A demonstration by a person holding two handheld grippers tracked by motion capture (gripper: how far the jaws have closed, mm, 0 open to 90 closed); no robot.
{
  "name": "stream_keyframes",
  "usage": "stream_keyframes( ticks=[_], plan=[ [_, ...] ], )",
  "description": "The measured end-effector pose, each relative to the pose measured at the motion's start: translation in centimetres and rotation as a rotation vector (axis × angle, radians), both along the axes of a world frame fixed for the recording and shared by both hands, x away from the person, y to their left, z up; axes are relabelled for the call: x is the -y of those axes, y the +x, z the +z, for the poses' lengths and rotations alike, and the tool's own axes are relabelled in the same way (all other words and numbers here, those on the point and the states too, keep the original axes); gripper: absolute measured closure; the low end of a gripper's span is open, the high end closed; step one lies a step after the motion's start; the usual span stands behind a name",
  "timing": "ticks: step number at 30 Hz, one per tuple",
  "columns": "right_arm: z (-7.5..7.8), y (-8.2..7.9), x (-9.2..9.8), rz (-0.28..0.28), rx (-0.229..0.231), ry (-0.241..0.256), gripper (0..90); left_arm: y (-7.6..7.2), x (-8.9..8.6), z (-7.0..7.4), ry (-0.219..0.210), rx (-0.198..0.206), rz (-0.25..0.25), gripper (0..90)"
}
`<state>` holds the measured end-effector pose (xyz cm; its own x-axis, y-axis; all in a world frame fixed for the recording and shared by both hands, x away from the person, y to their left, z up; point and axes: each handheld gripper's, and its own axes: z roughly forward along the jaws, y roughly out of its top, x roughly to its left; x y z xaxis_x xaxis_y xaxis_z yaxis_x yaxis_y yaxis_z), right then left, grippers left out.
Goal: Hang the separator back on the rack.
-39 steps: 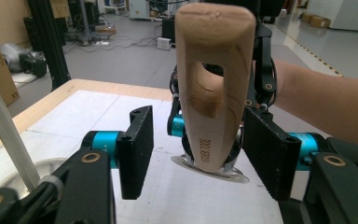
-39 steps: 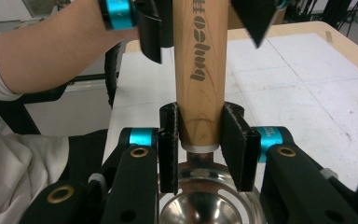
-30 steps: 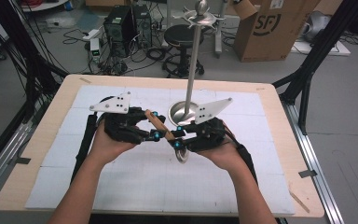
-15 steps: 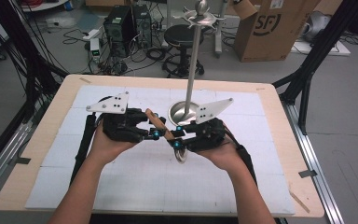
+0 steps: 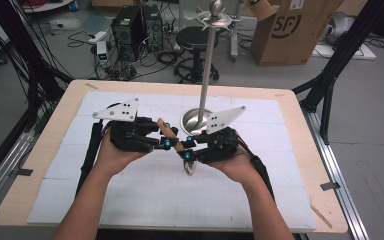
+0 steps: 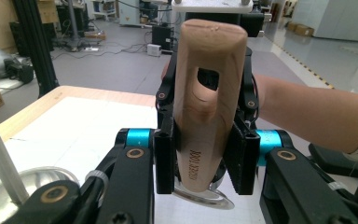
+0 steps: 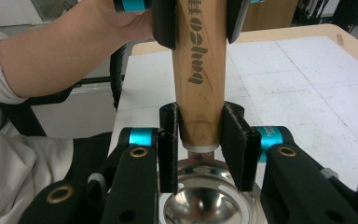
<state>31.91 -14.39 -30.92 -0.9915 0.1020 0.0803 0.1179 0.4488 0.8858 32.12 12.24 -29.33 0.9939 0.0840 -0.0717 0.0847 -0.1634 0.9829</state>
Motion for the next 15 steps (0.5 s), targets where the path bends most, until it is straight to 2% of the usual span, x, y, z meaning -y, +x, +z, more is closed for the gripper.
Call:
stream_keyframes(
  ticks=[6,10,15],
  plan=[
    [0.3,-0.21,0.19,0.003,0.015,0.019,69.3,-0.07,-0.12,0.1,-0.038,-0.01,-0.008,67.1],
    [0.34,-0.2,0.2,0.006,0.016,0.031,69.4,-0.21,0.13,0.04,-0.02,-0.001,-0.003,66.8],
    [0.2,-0.22,0.03,0.007,0.017,0.015,69.3,-0.25,0.19,0.01,-0.001,0.005,-0.005,68.2]
  ],
)
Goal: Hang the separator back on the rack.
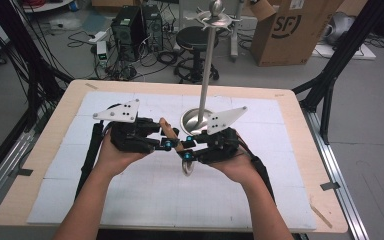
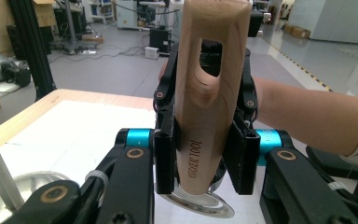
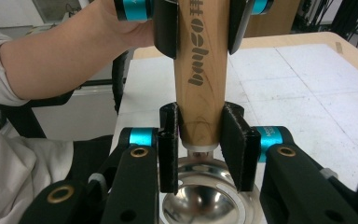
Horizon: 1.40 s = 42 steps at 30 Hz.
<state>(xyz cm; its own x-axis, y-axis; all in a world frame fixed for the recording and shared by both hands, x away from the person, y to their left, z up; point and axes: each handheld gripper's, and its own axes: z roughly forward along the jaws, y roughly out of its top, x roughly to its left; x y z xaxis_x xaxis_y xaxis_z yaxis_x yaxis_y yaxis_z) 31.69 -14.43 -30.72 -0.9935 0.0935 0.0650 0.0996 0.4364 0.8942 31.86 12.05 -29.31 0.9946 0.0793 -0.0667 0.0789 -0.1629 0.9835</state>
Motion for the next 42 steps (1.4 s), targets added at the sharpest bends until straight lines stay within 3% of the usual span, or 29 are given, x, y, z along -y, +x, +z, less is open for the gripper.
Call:
stream_keyframes(
  ticks=[16,20,24,32,37,42],
  plan=[
    [-0.2,0.1,-0.3,-0.022,0.012,-0.003,67.4,-0.1,0.0,0.1,0.016,0.017,0.027,68.6],
    [-0.2,-0.1,-0.4,-0.027,0.021,-0.003,54.2,0.1,0.1,-0.1,0.03,0.009,0.033,68.6],
    [-0.2,-0.2,-0.3,-0.031,0.019,-0.007,51.6,0.1,0.1,-0.1,0.032,0.007,0.037,68.6],
    [0.3,-0.5,1.7,-0.095,0.027,0.029,47.2,0.6,-0.6,0.2,0.043,0.001,0.088,68.5],
    [0.2,-1.0,2.8,-0.128,0.028,0.008,45.0,1.4,-0.9,0.5,0.054,-0.035,0.108,68.5],
    [0.4,-1.5,3.8,-0.159,0.051,-0.023,41.8,1.9,-1.1,1.0,0.068,-0.034,0.12,68.5]
  ],
)
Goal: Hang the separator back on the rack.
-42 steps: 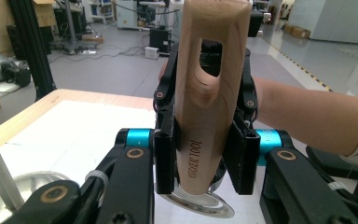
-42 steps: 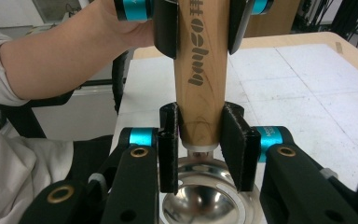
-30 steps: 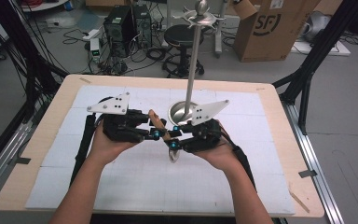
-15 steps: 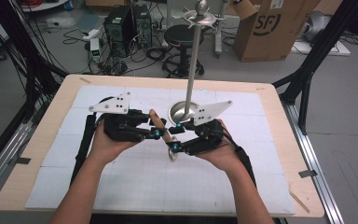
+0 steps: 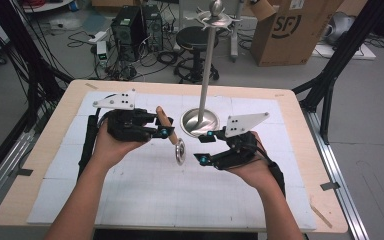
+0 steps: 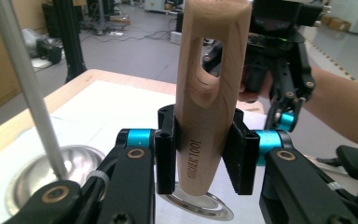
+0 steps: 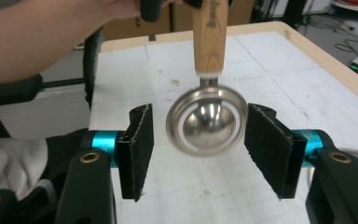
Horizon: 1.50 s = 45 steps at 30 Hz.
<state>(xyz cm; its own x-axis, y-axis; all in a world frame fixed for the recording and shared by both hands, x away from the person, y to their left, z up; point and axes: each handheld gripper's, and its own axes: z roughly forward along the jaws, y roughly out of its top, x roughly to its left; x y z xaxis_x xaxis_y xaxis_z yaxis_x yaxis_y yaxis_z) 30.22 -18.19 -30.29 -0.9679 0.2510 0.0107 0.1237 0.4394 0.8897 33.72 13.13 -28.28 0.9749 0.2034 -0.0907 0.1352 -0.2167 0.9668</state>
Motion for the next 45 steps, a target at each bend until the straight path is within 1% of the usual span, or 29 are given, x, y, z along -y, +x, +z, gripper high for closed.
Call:
stream_keyframes(
  ticks=[1,4,7,8,9,10,12,13,16,17,19,22,25,28,29,31,36,39,41,45],
  plan=[
    [0.0,-0.1,0.1,-0.012,0.003,-0.006,41.7,0.1,0.0,0.2,0.0,0.0,0.002,68.5],
    [0.0,-0.5,0.6,-0.027,0.016,-0.026,41.4,0.4,-0.2,0.6,0.007,0.0,0.008,68.5],
    [-0.3,-0.9,1.4,-0.038,0.012,-0.022,41.7,0.8,-0.1,1.2,0.018,0.001,0.016,68.4],
    [-0.4,-1.1,1.6,-0.048,0.003,-0.018,41.6,1.0,-0.1,1.4,0.018,0.003,0.014,68.4],
    [-0.6,-1.1,1.8,-0.049,0.005,-0.018,41.6,1.2,-0.1,1.6,0.017,0.002,0.014,68.4],
    [-0.7,-1.2,1.9,-0.054,-0.006,-0.017,41.4,1.4,-0.1,1.8,0.02,0.002,0.012,68.4],
    [-1.1,-1.2,2.3,-0.06,-0.006,-0.02,41.3,1.8,0.1,2.4,0.035,0.003,0.015,68.4],
    [-1.3,-1.3,2.4,-0.066,-0.011,-0.02,41.1,1.9,0.2,2.7,0.045,0.012,0.018,68.4],
    [-1.7,-1.3,2.8,-0.078,-0.016,-0.007,39.6,2.4,0.3,3.6,0.05,0.019,0.018,68.4],
    [-1.9,-1.3,3.0,-0.08,-0.019,-0.005,39.6,2.6,0.3,3.9,0.044,0.019,0.025,68.4],
    [-2.1,-1.4,3.2,-0.089,-0.02,-0.002,38.7,2.9,0.3,4.3,0.05,0.021,0.026,68.4],
    [-2.4,-1.4,3.5,-0.104,-0.029,0.002,36.4,3.3,0.1,4.6,0.054,0.014,0.032,68.4],
    [-2.6,-1.3,3.8,-0.118,-0.027,0.003,34.3,3.8,-0.3,4.8,0.058,0.011,0.042,68.4],
    [-2.9,-1.2,4.1,-0.133,-0.035,0.007,31.8,4.3,-0.7,4.7,0.048,-0.001,0.048,68.4],
    [-3.0,-1.2,4.2,-0.14,-0.031,0.008,31.2,4.4,-0.8,4.7,0.045,-0.006,0.05,68.4],
    [-3.2,-1.1,4.2,-0.148,-0.039,0.012,30.4,4.7,-0.9,4.7,0.05,-0.01,0.057,68.4],
    [-3.4,-0.9,4.1,-0.146,-0.049,-0.001,29.9,5.1,-1.1,4.9,0.045,-0.022,0.069,68.4],
    [-3.5,-0.7,4.1,-0.148,-0.058,-0.001,29.2,5.6,-1.1,5.5,0.064,-0.019,0.073,68.4],
    [-3.6,-0.6,4.1,-0.149,-0.061,-0.002,28.9,6.0,-1.1,6.0,0.068,-0.013,0.076,68.4],
    [-3.6,-0.4,4.1,-0.156,-0.063,-0.004,27.2,6.9,-1.1,6.8,0.059,-0.018,0.072,68.4]
  ],
)
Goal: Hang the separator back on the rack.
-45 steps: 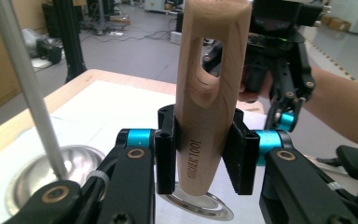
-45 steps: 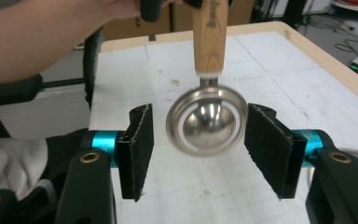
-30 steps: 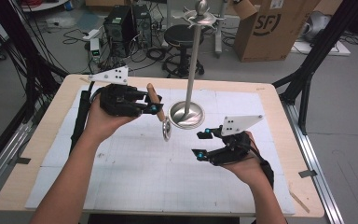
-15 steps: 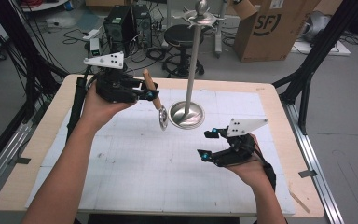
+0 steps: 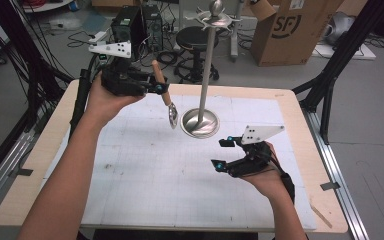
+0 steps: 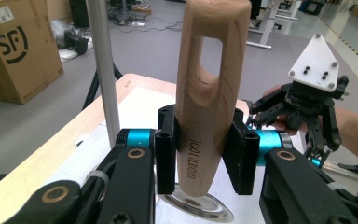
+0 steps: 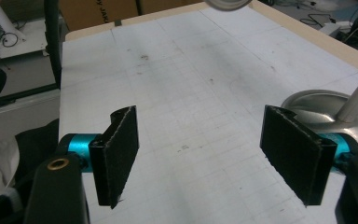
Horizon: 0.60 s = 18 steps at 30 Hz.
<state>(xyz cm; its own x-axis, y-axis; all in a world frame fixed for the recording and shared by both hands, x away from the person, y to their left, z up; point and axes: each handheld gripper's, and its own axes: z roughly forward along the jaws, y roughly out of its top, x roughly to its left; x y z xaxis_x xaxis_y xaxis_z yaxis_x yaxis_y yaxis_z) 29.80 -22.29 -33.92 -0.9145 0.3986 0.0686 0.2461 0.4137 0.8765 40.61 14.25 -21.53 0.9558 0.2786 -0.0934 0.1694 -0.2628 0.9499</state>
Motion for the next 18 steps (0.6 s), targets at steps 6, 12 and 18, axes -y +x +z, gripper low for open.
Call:
stream_keyframes(
  ticks=[6,12,18],
  plan=[
    [-0.1,0.3,0.2,-0.009,-0.011,0.0,26.6,2.1,0.4,1.2,0.026,0.01,-0.005,68.4],
    [-0.2,0.7,0.5,-0.018,-0.02,0.003,26.6,3.7,0.8,2.8,0.018,0.02,-0.003,68.4],
    [-0.3,0.8,0.5,-0.021,-0.022,0.003,26.5,4.0,1.9,3.4,0.033,0.029,-0.006,68.4]
  ],
)
